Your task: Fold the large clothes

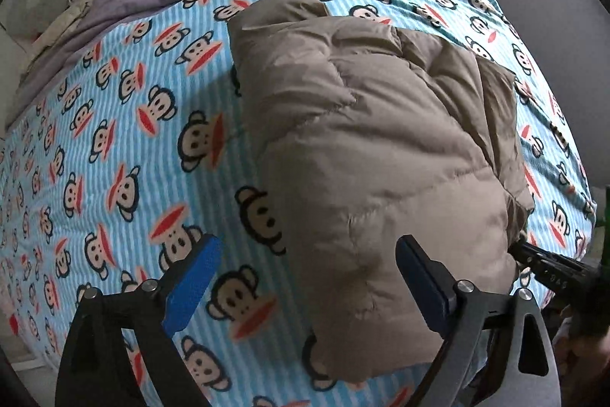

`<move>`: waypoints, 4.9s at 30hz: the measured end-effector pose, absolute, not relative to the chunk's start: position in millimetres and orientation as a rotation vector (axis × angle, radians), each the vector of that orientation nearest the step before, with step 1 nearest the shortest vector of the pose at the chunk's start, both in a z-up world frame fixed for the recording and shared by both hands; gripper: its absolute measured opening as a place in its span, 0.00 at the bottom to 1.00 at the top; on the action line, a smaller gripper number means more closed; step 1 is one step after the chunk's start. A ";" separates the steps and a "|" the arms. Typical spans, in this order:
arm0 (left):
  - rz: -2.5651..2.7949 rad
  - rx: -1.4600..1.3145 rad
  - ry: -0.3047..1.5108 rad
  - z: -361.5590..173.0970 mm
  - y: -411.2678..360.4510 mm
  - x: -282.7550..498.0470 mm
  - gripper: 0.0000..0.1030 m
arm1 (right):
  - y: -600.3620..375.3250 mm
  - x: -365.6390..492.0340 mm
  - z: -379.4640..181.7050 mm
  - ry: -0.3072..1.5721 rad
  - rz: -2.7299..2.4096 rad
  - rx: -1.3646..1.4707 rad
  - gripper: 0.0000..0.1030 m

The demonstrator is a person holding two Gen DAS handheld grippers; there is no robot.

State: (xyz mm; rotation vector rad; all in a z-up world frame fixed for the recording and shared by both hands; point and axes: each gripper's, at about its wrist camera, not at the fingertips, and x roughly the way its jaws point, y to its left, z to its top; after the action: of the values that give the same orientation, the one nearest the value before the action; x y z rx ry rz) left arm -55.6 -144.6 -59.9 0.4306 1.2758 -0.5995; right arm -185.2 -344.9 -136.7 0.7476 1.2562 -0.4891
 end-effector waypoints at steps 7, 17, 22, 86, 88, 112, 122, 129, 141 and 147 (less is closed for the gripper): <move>-0.631 0.409 1.261 -63.0 -121.6 -58.5 1.00 | -319.5 -197.4 -90.0 1.166 -0.551 0.744 0.45; -0.645 0.394 1.280 -68.1 -102.8 -56.6 1.00 | -287.8 -203.7 -72.5 1.132 -0.543 0.728 0.62; -0.628 0.336 1.316 -71.2 -103.6 -50.4 1.00 | -305.2 -194.8 -62.4 1.124 -0.507 0.715 0.73; -0.833 -0.455 1.692 -199.6 -140.7 51.0 1.00 | -462.9 -73.1 -218.3 1.272 0.194 1.230 1.00; -0.820 -0.515 1.717 -210.7 -141.8 49.6 1.00 | -460.0 -65.6 -223.8 1.256 0.211 1.257 1.00; -0.955 -0.448 1.518 -114.7 -127.3 70.4 0.88 | -379.3 -29.7 -175.8 1.110 0.309 1.367 0.70; -0.887 -0.404 1.496 -105.3 29.1 155.6 0.88 | -232.6 33.7 -167.6 1.076 0.331 1.316 0.70; -0.769 -0.411 1.532 -140.8 123.8 202.6 0.89 | -120.8 88.8 -201.1 1.145 0.301 1.303 0.70; -0.512 -0.336 1.362 -122.1 177.2 193.8 0.93 | -132.7 55.9 -101.4 1.137 -0.026 0.920 0.74; -0.482 -0.224 1.273 -97.4 171.8 235.8 0.92 | -122.6 67.1 -92.6 1.072 0.221 1.039 0.71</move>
State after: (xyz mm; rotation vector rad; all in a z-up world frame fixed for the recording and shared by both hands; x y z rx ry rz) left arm 235.8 171.8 -97.4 -0.2236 1.2727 -0.4821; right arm 67.1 -122.6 -92.6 1.0391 1.0721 0.2210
